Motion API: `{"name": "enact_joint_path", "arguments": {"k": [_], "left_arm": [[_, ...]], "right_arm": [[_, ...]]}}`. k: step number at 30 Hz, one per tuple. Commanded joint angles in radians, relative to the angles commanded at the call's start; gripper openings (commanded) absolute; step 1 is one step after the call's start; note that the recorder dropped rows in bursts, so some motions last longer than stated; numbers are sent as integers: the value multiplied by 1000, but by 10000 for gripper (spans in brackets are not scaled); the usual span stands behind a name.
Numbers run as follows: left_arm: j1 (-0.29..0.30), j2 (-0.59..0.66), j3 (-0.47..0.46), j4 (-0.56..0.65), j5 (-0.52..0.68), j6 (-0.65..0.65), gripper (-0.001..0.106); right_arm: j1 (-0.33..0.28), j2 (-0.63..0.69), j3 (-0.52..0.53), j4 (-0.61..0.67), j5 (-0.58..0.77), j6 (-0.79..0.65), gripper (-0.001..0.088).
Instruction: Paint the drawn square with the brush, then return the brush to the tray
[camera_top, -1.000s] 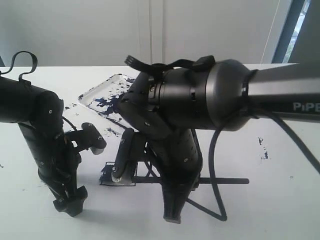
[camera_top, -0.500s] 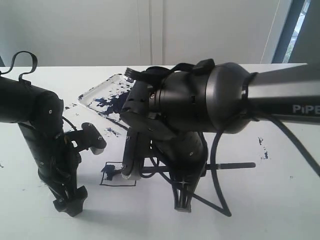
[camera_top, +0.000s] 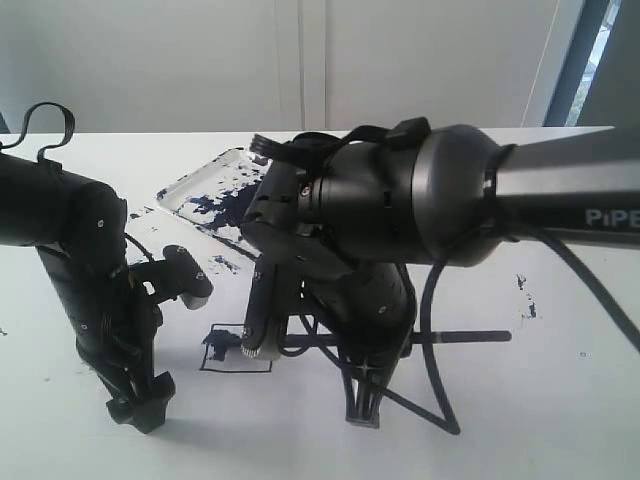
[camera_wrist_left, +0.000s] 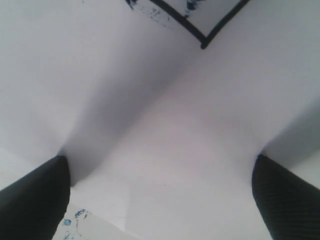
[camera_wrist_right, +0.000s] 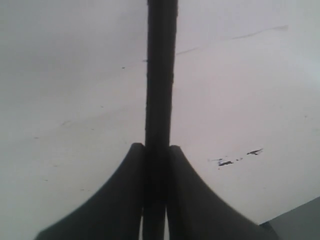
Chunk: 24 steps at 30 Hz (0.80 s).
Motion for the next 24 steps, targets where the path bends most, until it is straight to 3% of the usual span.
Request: {"name": "enact_joint_path", "arguments": {"k": [7, 20, 24], "left_arm": [[0, 0, 0, 0, 0, 0, 985], [0, 0, 0, 0, 4, 0, 985], [0, 0, 0, 0, 2, 0, 985]], "right_arm": [[31, -2, 0, 19, 0, -1, 0], [23, 21, 12, -212, 0, 93, 0], [12, 47, 12, -209, 0, 91, 0]]}}
